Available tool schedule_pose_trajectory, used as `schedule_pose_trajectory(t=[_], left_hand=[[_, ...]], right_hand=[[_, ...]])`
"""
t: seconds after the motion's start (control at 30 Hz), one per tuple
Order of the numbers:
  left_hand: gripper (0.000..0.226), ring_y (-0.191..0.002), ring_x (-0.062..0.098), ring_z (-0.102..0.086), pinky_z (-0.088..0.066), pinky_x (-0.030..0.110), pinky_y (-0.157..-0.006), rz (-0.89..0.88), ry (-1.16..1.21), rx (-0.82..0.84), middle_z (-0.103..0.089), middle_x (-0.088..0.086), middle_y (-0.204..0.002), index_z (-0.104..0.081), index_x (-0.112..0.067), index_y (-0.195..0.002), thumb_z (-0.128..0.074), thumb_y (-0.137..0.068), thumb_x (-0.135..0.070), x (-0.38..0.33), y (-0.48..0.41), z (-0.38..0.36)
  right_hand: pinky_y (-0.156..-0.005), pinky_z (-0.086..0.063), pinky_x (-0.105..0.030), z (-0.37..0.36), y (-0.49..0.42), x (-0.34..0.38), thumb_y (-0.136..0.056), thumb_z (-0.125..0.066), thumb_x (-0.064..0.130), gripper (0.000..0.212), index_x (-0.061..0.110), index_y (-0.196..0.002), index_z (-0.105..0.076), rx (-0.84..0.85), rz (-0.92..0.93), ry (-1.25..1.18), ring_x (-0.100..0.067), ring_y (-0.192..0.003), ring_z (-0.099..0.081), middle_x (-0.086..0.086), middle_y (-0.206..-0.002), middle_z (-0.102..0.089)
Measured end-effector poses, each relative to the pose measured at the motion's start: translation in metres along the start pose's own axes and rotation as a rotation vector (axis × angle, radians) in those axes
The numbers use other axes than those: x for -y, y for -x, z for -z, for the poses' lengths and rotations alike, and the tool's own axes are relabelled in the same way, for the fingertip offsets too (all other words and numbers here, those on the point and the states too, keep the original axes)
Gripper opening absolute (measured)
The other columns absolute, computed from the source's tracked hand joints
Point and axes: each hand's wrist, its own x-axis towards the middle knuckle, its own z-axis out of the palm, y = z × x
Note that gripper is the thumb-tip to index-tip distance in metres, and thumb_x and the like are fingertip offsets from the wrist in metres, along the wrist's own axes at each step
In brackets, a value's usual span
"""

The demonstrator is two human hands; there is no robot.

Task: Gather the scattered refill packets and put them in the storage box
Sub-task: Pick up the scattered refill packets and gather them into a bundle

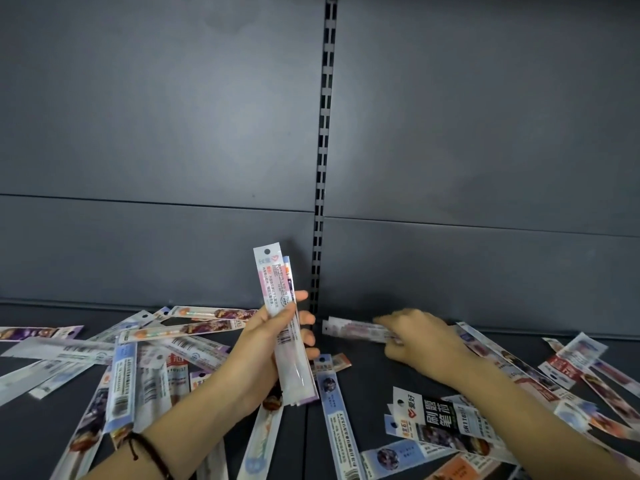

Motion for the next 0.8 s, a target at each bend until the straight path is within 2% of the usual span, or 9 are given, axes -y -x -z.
schedule_pose_trajectory(t=[0.1, 0.17, 0.23, 0.3, 0.33, 0.47, 0.53, 0.63, 0.8], left_hand=[[0.028, -0.057, 0.017, -0.059, -0.054, 0.031, -0.054, 0.007, 0.008, -0.022, -0.064, 0.007, -0.075, -0.061, -0.011, -0.122, -0.047, -0.098, -0.014, 0.0, 0.0, 0.001], [0.028, -0.059, 0.017, -0.061, -0.055, 0.031, -0.055, 0.003, 0.003, -0.034, -0.065, 0.008, -0.078, -0.061, -0.01, -0.122, -0.047, -0.098, -0.014, 0.001, -0.001, 0.001], [0.027, -0.064, 0.018, -0.065, -0.056, 0.031, -0.056, -0.004, 0.002, -0.045, -0.068, 0.008, -0.082, -0.061, -0.009, -0.12, -0.048, -0.098, -0.015, 0.001, -0.002, 0.001], [0.025, -0.072, 0.019, -0.071, -0.057, 0.031, -0.058, 0.003, -0.007, -0.054, -0.074, 0.008, -0.089, -0.061, -0.01, -0.118, -0.048, -0.098, -0.016, 0.001, -0.003, 0.0], [0.024, -0.078, 0.02, -0.073, -0.058, 0.032, -0.06, 0.013, -0.006, -0.052, -0.076, 0.009, -0.093, -0.061, -0.01, -0.117, -0.047, -0.098, -0.017, 0.002, -0.003, -0.001], [0.025, -0.098, 0.025, -0.071, -0.06, 0.037, -0.074, 0.05, 0.002, 0.004, -0.074, 0.011, -0.106, -0.057, -0.01, -0.119, -0.043, -0.1, -0.017, 0.003, -0.002, -0.006], [0.027, -0.105, 0.023, -0.069, -0.056, 0.037, -0.084, 0.036, -0.038, 0.029, -0.072, 0.008, -0.113, -0.055, -0.011, -0.123, -0.044, -0.099, -0.019, 0.004, 0.0, -0.008], [0.031, -0.113, 0.017, -0.065, -0.048, 0.038, -0.098, -0.015, -0.152, 0.042, -0.071, 0.003, -0.118, -0.056, -0.016, -0.127, -0.046, -0.099, -0.025, 0.008, 0.004, -0.01], [0.032, -0.105, 0.022, -0.069, -0.052, 0.038, -0.095, -0.064, -0.234, 0.054, -0.073, 0.008, -0.111, -0.059, -0.015, -0.126, -0.046, -0.099, -0.027, 0.011, 0.008, -0.012]], right_hand=[[-0.078, -0.051, -0.035, -0.004, -0.002, -0.003, -0.095, -0.048, 0.021, 0.05, 0.025, -0.143, -0.037, -0.085, -0.02, -0.064, -0.027, -0.098, -0.064, -0.01, -0.11, -0.066], [-0.074, -0.054, -0.036, -0.003, -0.004, -0.004, -0.097, -0.048, 0.019, 0.046, 0.024, -0.142, -0.038, -0.157, -0.044, -0.188, -0.025, -0.084, -0.067, -0.009, -0.101, -0.069], [-0.068, -0.056, -0.028, 0.006, -0.006, -0.003, -0.096, -0.053, 0.016, 0.039, 0.022, -0.134, -0.049, -0.259, -0.104, -0.385, -0.018, -0.077, -0.068, -0.004, -0.098, -0.071], [-0.062, -0.051, -0.013, 0.02, -0.006, 0.003, -0.094, -0.057, 0.014, 0.031, 0.022, -0.123, -0.057, -0.356, -0.172, -0.649, -0.005, -0.076, -0.067, 0.007, -0.091, -0.072], [-0.061, -0.049, -0.011, 0.027, -0.005, 0.008, -0.093, -0.058, 0.013, 0.027, 0.023, -0.118, -0.059, -0.372, -0.199, -0.818, -0.002, -0.076, -0.067, 0.012, -0.088, -0.071], [-0.068, -0.056, -0.027, 0.044, 0.0, 0.041, -0.091, -0.06, 0.011, 0.017, 0.019, -0.105, -0.066, -0.276, -0.285, -1.532, -0.013, -0.08, -0.072, 0.001, -0.09, -0.076], [-0.076, -0.056, -0.035, 0.041, 0.001, 0.057, -0.091, -0.06, 0.011, 0.016, 0.018, -0.104, -0.067, -0.244, -0.31, -1.609, -0.019, -0.084, -0.072, -0.004, -0.093, -0.076], [-0.072, -0.057, -0.031, 0.033, 0.002, 0.078, -0.091, -0.061, 0.01, 0.016, 0.016, -0.104, -0.065, -0.287, -0.287, -1.567, -0.017, -0.082, -0.074, -0.002, -0.09, -0.077], [-0.071, -0.06, -0.033, 0.022, 0.005, 0.097, -0.088, -0.065, 0.008, 0.014, 0.014, -0.101, -0.064, -0.309, -0.245, -1.499, -0.019, -0.08, -0.074, -0.004, -0.088, -0.077]])
